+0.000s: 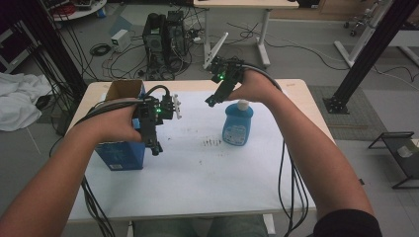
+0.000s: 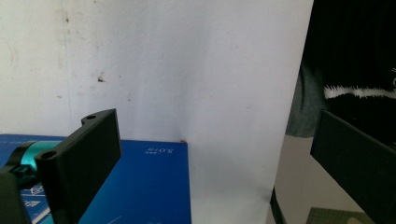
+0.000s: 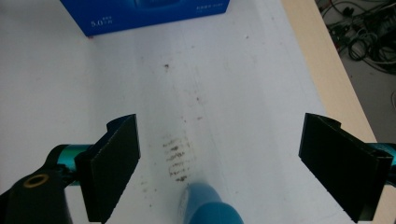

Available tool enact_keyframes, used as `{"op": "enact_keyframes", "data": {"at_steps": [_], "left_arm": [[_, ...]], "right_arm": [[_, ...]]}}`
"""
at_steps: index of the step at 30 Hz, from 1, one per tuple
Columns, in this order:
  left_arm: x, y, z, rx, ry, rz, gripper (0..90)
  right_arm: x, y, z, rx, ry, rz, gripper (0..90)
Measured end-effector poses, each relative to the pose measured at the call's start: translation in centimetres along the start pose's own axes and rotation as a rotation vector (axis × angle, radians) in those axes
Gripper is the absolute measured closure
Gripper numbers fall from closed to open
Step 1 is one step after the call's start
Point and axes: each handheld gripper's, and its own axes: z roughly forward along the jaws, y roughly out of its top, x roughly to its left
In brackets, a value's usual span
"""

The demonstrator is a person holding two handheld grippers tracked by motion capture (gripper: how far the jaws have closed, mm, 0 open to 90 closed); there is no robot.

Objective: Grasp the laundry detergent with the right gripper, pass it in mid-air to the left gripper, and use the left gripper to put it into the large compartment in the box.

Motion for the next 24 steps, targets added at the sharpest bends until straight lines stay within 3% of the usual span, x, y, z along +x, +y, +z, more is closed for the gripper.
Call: {"op": "enact_keyframes", "data": {"at_steps": [6, 11, 19, 24], "left_arm": [[0.0, -0.2, 0.2, -0.009, -0.005, -0.005, 1.8], [0.0, -0.2, 0.2, -0.005, -0.004, -0.005, 1.8], [0.0, 0.1, 0.0, -0.006, 0.002, 0.000, 1.7], [0.1, 0.2, 0.1, -0.004, 0.003, -0.002, 1.7]], "right_arm": [[0.1, -0.2, 0.3, -0.070, 0.000, 0.039, 11.6], [-0.3, -0.6, 0.5, -0.097, -0.008, 0.061, 11.6], [-1.5, -1.3, -0.6, -0.197, -0.026, 0.114, 11.6], [-1.9, -2.3, -1.2, -0.203, -0.028, 0.137, 11.6]]}}
